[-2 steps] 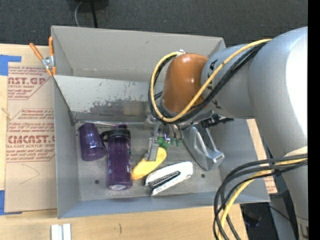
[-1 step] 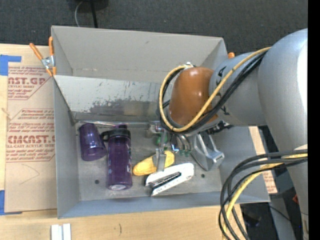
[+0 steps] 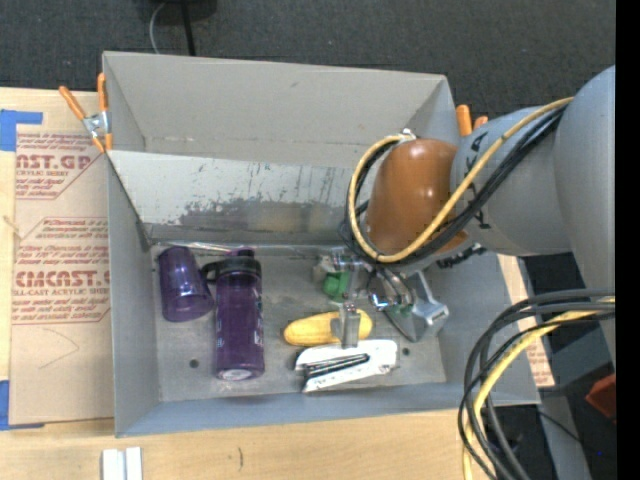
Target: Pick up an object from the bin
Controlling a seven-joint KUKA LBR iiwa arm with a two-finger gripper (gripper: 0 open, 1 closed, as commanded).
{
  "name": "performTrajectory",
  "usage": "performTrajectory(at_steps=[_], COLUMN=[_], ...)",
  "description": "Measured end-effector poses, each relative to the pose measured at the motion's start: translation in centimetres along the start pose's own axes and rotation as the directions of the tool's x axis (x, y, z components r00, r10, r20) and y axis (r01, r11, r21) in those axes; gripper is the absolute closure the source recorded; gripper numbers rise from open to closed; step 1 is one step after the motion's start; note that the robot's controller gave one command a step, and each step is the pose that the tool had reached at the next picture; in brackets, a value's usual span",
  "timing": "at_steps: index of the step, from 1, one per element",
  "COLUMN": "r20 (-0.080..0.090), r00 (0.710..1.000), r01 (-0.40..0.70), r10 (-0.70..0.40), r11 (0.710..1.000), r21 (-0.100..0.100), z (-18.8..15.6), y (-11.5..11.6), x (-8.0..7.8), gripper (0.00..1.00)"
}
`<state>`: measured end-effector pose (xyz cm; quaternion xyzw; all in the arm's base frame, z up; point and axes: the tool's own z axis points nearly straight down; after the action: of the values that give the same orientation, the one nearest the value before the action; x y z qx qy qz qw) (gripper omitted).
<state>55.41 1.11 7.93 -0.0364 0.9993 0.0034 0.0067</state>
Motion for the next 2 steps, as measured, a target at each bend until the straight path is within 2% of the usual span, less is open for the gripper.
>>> performTrajectory(at_steps=[1,2], r20=[0.003,0.009], r00=[0.993,0.996], r01=[0.120,-0.089], r10=[-0.120,0.089], r11=[0.993,0.996], r21=[0.002,-0.006], z=[0.1,0.4], y=[-2.0,-4.2], x=[0.6,0.1], gripper=[0.00,0.00])
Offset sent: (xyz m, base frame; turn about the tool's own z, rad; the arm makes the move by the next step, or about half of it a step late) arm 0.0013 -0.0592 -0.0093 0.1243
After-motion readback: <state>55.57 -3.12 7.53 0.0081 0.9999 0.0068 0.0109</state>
